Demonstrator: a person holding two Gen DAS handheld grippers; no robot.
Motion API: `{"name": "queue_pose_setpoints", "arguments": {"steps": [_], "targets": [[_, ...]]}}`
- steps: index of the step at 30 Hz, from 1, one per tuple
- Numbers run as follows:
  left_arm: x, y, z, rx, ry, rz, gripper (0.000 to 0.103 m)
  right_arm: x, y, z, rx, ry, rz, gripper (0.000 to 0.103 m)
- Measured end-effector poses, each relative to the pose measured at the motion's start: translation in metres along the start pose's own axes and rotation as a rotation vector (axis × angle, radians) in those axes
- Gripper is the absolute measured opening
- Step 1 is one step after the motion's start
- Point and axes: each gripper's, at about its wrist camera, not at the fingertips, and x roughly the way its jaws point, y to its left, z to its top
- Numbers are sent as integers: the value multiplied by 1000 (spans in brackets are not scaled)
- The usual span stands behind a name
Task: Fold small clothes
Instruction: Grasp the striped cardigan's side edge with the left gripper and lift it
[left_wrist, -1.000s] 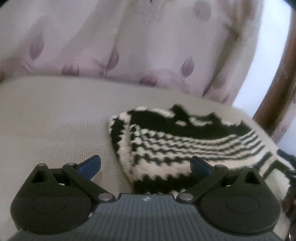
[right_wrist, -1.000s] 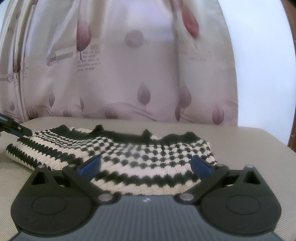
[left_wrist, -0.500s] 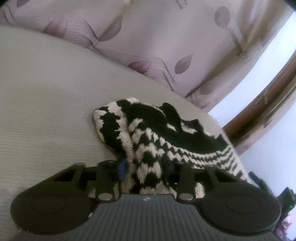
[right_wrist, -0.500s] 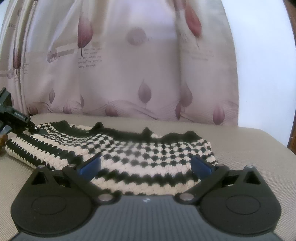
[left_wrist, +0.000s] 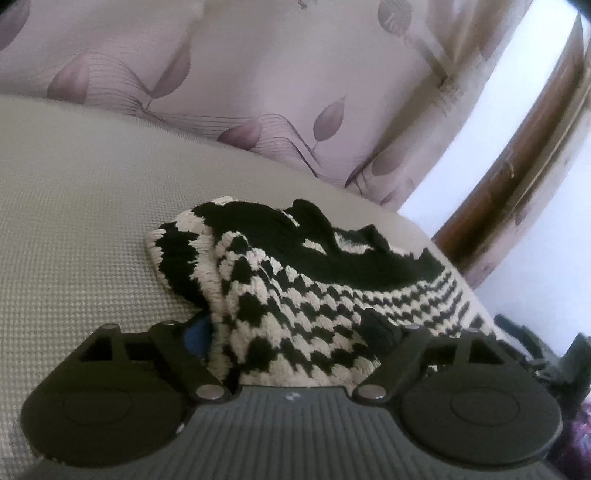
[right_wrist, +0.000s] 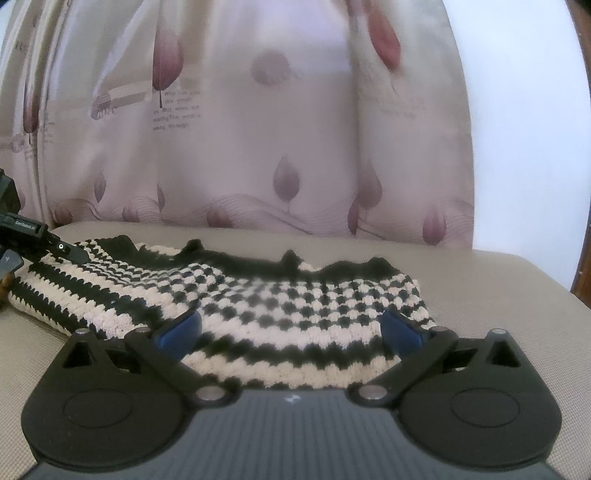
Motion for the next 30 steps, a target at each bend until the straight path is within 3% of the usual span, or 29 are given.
{"name": "queue_pose_setpoints", "arguments": {"steps": [1, 2, 3, 4, 6, 9, 12, 22, 30], "targets": [[0, 1, 0, -6, -2, 1, 76, 0, 0, 0, -1, 2, -1, 103], [-2, 4, 0, -22, -8, 11, 66, 1, 1, 0, -2, 4, -3, 103], [-3, 6, 0, -37, -11, 20, 45, 1, 1, 0, -2, 6, -5, 103], [-2, 10, 1, -58, -1, 22, 35, 1, 1, 0, -3, 7, -6, 103], [-4, 9, 1, -52, -12, 16, 30, 1, 1, 0, -4, 8, -11, 103], [-9, -1, -1, 12, -55, 34, 29, 2, 2, 0, -7, 14, -17, 103], [-10, -1, -2, 14, -68, 35, 29, 3, 3, 0, -9, 19, -18, 103], [-5, -12, -3, 67, -58, 130, 29, 0, 1, 0, 3, 1, -11, 103], [-4, -31, -1, -11, -72, 249, 28, -8, -4, 0, 31, -42, 0, 103]]}}
